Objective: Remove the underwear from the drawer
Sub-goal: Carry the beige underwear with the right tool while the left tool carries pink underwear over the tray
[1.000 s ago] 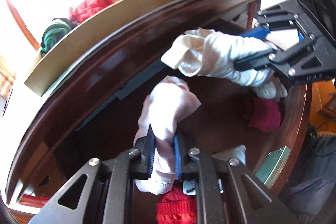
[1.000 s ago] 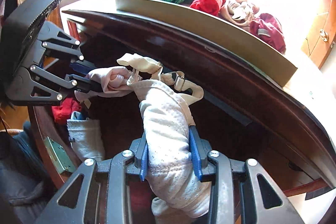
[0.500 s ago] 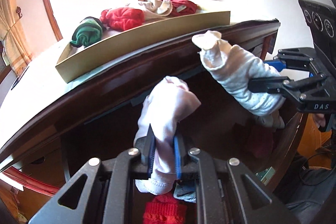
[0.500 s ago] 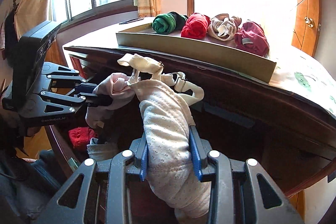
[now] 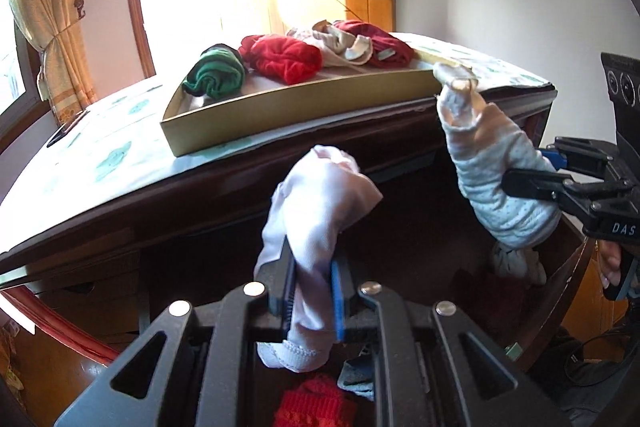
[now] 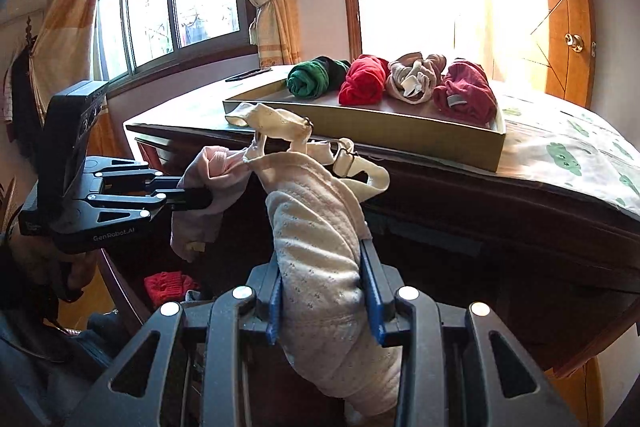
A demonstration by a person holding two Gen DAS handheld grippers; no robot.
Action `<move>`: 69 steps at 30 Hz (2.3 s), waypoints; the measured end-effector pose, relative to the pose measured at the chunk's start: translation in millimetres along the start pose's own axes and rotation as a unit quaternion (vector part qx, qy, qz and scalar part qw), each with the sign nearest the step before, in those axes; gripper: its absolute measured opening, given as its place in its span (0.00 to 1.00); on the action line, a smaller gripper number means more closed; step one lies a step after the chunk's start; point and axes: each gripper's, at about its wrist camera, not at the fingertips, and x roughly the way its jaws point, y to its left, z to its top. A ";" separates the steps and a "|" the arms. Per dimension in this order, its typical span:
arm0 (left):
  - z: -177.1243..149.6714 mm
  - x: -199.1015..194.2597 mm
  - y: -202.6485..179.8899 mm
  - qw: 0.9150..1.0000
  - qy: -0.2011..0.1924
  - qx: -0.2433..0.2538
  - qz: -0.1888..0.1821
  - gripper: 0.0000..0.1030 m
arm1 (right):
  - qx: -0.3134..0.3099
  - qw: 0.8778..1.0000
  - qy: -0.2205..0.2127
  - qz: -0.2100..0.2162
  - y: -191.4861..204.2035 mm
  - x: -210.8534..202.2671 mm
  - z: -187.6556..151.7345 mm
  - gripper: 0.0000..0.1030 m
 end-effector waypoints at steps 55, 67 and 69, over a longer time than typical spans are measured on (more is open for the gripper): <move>58.6 -64.0 10.9 0.988 -0.149 -0.036 0.031 0.12 | 0.009 0.996 -0.087 0.015 3.1 -28.6 38.1 0.35; 80.1 -66.2 13.2 0.986 -0.161 -0.028 0.040 0.12 | -0.007 0.995 -0.099 0.013 1.7 -32.9 58.3 0.35; 83.7 -66.0 13.0 0.985 -0.164 -0.025 0.042 0.12 | -0.009 0.995 -0.100 0.011 0.7 -32.7 61.7 0.35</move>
